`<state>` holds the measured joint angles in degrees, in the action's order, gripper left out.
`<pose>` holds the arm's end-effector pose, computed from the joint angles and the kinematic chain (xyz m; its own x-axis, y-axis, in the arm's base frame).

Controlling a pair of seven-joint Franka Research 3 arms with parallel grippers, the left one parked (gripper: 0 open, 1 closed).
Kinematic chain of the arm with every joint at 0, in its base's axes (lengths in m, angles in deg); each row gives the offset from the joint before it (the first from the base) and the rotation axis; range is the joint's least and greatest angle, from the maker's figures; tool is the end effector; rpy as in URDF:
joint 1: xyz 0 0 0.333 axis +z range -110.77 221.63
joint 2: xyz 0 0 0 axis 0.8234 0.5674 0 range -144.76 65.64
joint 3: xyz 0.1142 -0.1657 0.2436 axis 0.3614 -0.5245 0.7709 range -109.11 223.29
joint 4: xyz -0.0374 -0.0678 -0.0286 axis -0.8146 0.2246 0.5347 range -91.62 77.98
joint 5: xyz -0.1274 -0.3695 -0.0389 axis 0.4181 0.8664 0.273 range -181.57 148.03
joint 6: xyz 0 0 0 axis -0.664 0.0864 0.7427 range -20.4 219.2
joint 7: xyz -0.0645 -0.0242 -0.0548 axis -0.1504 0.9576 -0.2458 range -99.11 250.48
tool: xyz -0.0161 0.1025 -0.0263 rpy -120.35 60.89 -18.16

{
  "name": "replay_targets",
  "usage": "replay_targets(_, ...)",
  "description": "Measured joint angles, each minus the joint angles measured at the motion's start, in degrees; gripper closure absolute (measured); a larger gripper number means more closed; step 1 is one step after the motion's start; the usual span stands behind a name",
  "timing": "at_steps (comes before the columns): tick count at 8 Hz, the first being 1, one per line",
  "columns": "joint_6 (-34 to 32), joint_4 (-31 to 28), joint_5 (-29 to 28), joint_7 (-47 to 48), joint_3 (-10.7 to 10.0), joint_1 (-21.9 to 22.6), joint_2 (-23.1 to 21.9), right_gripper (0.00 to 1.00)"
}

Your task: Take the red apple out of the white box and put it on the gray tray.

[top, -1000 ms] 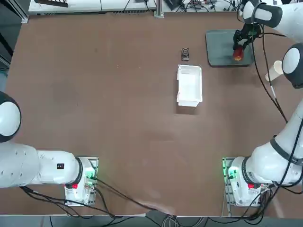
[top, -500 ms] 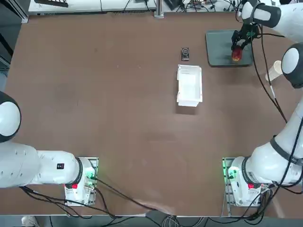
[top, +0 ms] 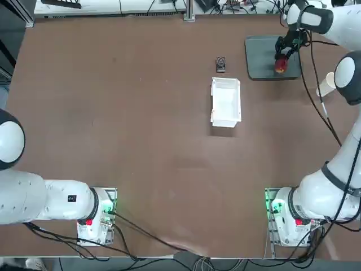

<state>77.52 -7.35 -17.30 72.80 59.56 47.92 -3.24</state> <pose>0.6810 -0.0633 0.2508 0.9949 -0.0484 -0.0890 -0.0519 -0.9980 -0.0372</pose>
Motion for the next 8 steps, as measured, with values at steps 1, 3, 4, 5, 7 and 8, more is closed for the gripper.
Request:
replay_targets(1, 0.0, 0.0, 0.0, 0.0, 0.0, 0.0, 0.1, 0.32)
replay_targets(3, 0.2, 0.3, 0.0, 0.0, 0.0, 0.1, 0.6, 0.32)
replay_targets(4, 0.2, 1.2, 0.0, 0.0, 0.0, 0.2, 1.2, 0.32)
replay_targets(5, 0.2, 2.1, 0.0, 0.0, 0.0, 0.2, 1.7, 0.32)
replay_targets(7, 0.2, 2.7, 0.0, 0.0, 0.0, 0.2, 2.3, 0.32)
replay_targets(8, 0.3, 2.7, 0.0, 0.0, 0.0, 0.2, 2.4, 0.31)
